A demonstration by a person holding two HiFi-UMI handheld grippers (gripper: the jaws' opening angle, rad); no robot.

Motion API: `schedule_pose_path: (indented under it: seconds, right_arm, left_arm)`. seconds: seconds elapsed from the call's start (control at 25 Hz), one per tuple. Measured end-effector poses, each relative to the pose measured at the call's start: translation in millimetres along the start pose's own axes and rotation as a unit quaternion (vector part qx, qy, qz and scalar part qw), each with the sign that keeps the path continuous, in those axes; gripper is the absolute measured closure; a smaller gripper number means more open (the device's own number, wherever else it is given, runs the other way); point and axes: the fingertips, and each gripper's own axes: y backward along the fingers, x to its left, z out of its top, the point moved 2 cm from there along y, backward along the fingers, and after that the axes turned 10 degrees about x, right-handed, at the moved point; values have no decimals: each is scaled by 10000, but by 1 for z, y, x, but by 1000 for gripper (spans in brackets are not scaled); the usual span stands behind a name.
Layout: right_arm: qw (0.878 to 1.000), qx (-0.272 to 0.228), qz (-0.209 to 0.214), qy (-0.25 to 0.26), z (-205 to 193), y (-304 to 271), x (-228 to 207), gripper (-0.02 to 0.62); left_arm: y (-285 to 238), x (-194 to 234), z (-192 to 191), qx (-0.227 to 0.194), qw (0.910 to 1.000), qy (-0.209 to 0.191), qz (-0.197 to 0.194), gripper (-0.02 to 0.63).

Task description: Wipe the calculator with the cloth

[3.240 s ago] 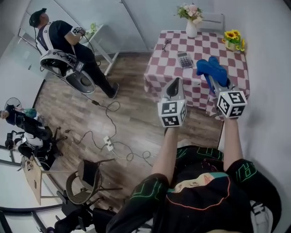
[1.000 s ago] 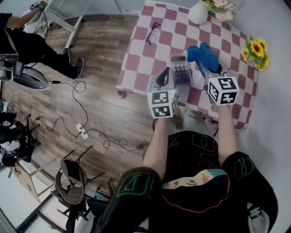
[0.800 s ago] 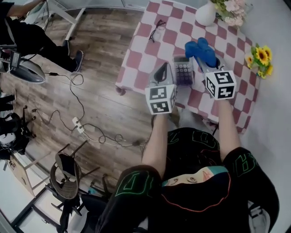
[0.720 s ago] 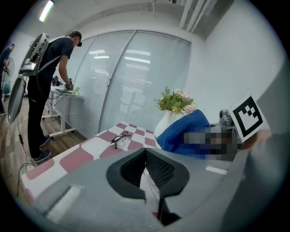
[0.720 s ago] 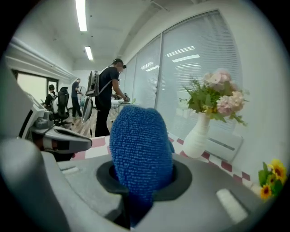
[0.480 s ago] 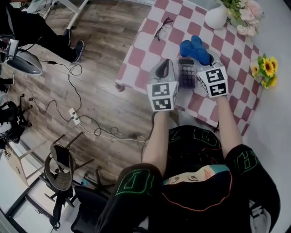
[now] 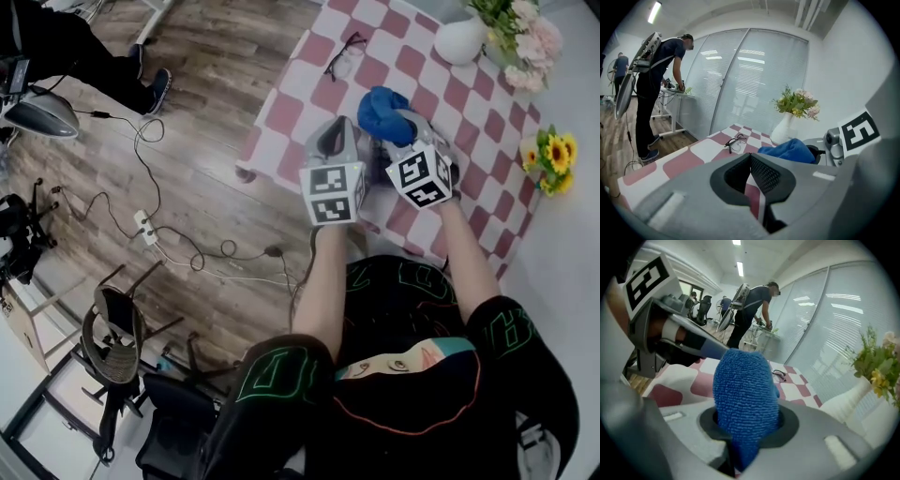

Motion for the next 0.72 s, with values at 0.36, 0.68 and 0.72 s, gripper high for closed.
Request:
schedule_pose_path:
  seconds: [0.36, 0.68, 0.72]
  right_arm:
    - [9997, 145, 103, 196, -9, -1, 14, 485]
    - [9996, 205, 118, 153, -16, 9, 33, 483]
    - [9997, 194, 103, 121, -18, 10, 35, 483]
  left_arm:
    - [1, -2, -4, 23, 9999, 1, -137, 595]
    - [15, 1, -4, -29, 9997, -13, -254, 595]
    - [17, 1, -4, -36, 9997, -16, -259, 595]
